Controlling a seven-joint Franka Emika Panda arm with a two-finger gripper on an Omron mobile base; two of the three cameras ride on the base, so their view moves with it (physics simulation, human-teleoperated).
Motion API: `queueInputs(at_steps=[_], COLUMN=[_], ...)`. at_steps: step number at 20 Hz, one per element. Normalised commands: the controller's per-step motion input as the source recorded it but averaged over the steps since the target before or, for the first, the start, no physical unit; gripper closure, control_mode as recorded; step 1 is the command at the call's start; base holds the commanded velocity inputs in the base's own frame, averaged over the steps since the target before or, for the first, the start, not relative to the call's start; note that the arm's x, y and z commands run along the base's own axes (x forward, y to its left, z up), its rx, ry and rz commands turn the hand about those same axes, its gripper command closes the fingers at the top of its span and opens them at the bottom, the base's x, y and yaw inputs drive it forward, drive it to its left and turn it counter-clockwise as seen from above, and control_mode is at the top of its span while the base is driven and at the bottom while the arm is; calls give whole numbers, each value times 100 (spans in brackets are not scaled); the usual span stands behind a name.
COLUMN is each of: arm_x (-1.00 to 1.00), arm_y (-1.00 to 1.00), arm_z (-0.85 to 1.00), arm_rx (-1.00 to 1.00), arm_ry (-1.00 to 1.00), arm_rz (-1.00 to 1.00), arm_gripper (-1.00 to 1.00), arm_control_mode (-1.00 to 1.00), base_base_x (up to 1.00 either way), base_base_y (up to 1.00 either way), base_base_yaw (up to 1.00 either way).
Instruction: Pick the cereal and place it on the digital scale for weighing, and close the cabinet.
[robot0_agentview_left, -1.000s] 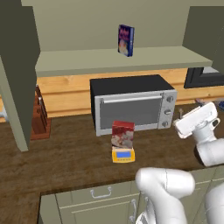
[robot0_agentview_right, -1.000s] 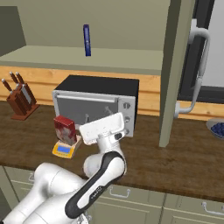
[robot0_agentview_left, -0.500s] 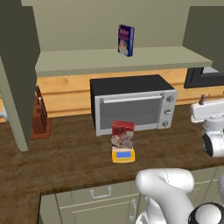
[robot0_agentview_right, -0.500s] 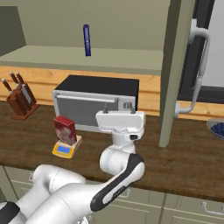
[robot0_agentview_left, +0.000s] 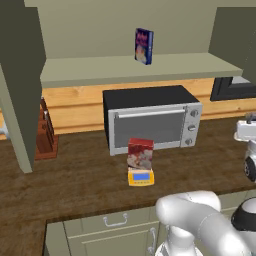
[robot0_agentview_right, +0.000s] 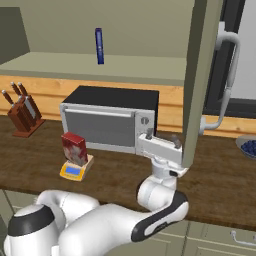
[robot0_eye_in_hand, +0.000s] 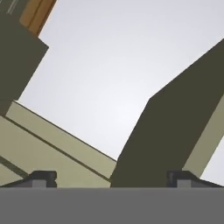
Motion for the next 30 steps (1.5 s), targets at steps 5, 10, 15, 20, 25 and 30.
queueInputs(at_steps=[5, 10, 15, 20, 25, 30], arm_x=[-2, 0, 13, 7, -1, -25], arm_y=[-73, -79, -83, -68, -23, 13], arm_z=[-26, -7, 3, 28, 73, 100], arm_rx=[3, 5, 11, 10, 5, 0], arm_ry=[22, 1, 7, 5, 0, 0], arm_rz=[-3, 0, 0, 0, 0, 1], arm_gripper=[-100, -100, -100, -100, -100, -100], arm_control_mode=[-100, -100, -100, -100, -100, -100], base_base_x=[0, 0, 0, 0, 0, 0], base_base_y=[0, 0, 0, 0, 0, 0], base_base_yaw=[0, 0, 0, 0, 0, 0])
